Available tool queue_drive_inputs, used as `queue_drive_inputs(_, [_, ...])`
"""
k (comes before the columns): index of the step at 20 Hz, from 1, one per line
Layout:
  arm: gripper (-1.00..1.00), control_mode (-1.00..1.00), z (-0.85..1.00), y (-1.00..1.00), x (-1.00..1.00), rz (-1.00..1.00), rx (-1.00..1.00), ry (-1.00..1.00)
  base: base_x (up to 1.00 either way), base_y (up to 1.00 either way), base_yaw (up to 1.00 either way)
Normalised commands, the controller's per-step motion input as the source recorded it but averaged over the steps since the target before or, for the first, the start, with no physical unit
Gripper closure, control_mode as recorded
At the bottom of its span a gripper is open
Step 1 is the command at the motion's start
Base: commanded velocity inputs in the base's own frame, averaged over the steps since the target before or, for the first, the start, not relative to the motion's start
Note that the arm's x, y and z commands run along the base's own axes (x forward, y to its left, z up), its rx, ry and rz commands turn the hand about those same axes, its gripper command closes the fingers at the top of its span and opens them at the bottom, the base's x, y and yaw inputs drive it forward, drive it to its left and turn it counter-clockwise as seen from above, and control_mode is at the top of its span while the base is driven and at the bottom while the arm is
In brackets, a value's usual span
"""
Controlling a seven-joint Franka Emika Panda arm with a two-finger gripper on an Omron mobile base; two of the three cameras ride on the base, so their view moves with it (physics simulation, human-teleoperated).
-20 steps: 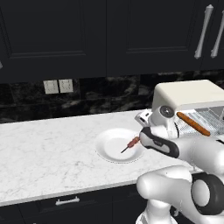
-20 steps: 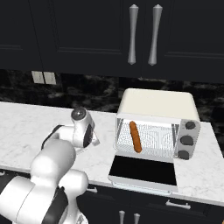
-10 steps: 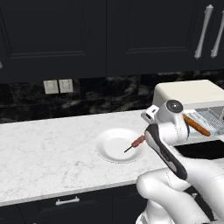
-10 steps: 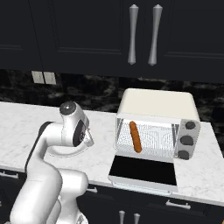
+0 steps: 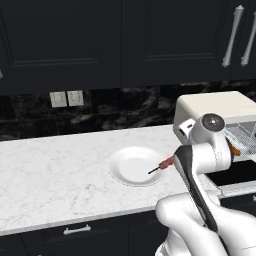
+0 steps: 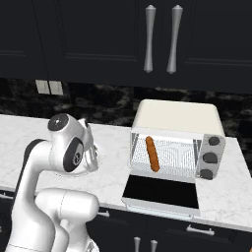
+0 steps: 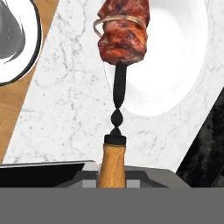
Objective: Pick up the kebab skewer and baguette bread, and place them inside the toaster oven. Close the toaster oven door and start by setting the timer.
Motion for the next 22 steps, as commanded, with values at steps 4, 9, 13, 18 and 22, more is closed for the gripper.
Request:
queue_drive_inputs(4, [1.0,-1.0,0.38,-0.59,-0.56,-0.23,0.05,0.0,0.0,0.0,0.0])
queue_drive_inputs(9, [1.0,-1.0,0.35,-0.51,-0.56,-0.24,0.1,0.0,0.0,0.0,0.0])
queue_drive_inputs(13, [1.0,-1.0,0.17,-0.31,-0.83,-0.28,0.12,0.0,0.0,0.0,0.0])
queue_drive_inputs(18, [1.0,-1.0,0.09,-0.52,-0.39,-0.33,0.09,-0.01,0.0,0.0,0.0])
queue_drive_inputs(22, [1.0,-1.0,0.01,-0.57,0.0,-0.46,0.01,-0.02,0.0,0.0,0.0])
